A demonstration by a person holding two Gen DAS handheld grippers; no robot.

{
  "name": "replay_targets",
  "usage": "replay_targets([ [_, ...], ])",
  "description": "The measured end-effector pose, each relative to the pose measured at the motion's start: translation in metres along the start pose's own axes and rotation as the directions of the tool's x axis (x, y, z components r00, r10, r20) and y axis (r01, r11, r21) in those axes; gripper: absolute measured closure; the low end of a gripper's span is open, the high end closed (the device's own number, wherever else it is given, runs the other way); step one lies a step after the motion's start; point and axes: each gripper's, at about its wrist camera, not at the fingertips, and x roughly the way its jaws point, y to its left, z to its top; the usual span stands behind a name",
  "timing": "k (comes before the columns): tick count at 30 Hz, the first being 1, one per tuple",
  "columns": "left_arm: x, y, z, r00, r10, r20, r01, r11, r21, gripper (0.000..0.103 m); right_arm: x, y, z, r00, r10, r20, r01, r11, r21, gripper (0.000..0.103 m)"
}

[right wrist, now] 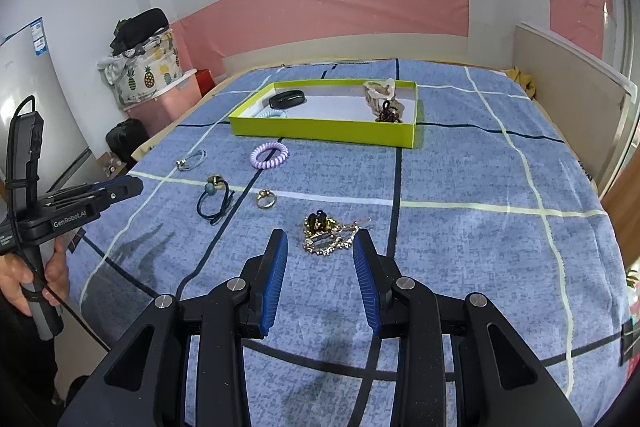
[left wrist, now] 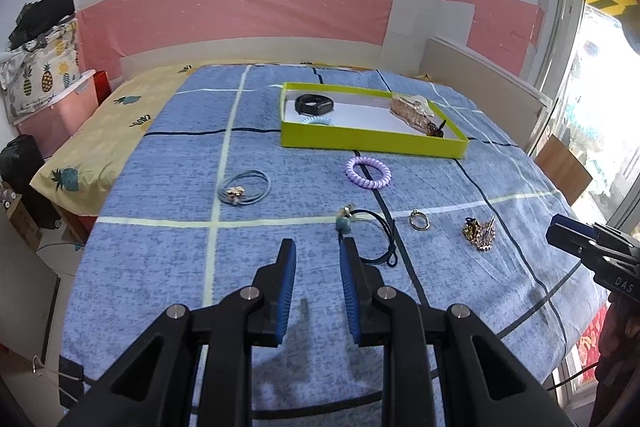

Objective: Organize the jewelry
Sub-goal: 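Withdraw both tools from the box back over the table, then grasp the black bead hair tie with the left tool while the right grasps a gold necklace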

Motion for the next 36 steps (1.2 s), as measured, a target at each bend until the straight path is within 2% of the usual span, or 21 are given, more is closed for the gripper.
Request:
replay_targets([
  [12, 0.04, -0.01, 0.008, 0.997, -0.026, -0.071, 0.028, 0.999, 0.04, 0.077, 0.029, -0.007, 0.002, 0.998, 0.009, -0.069, -0.008, 1.0, 0.015, 0.068],
  [20, 0.072, -0.012, 0.012, 0.993, -0.005, -0.117, 0.01, 0.999, 0.041, 0.076, 0.052, -0.017, 0.007, 0.994, 0.006, -0.106, 0.003, 0.997, 0.077, 0.068],
  [25, 0.083, -0.012, 0.014, 0.991, -0.002, -0.137, 0.006, 0.999, 0.033, 0.076, 0.068, -0.017, 0.01, 0.991, -0.014, -0.13, 0.027, 0.995, 0.1, 0.068],
  [31, 0.085, -0.014, 0.017, 0.99, -0.003, -0.139, 0.008, 0.999, 0.038, 0.076, 0.08, -0.013, 0.01, 0.985, -0.051, -0.167, 0.061, 0.996, 0.059, 0.068],
  [36, 0.086, -0.013, 0.017, 0.99, -0.008, -0.138, 0.012, 0.999, 0.034, 0.076, 0.074, -0.026, 0.009, 0.975, -0.134, -0.176, 0.141, 0.989, 0.032, 0.068],
])
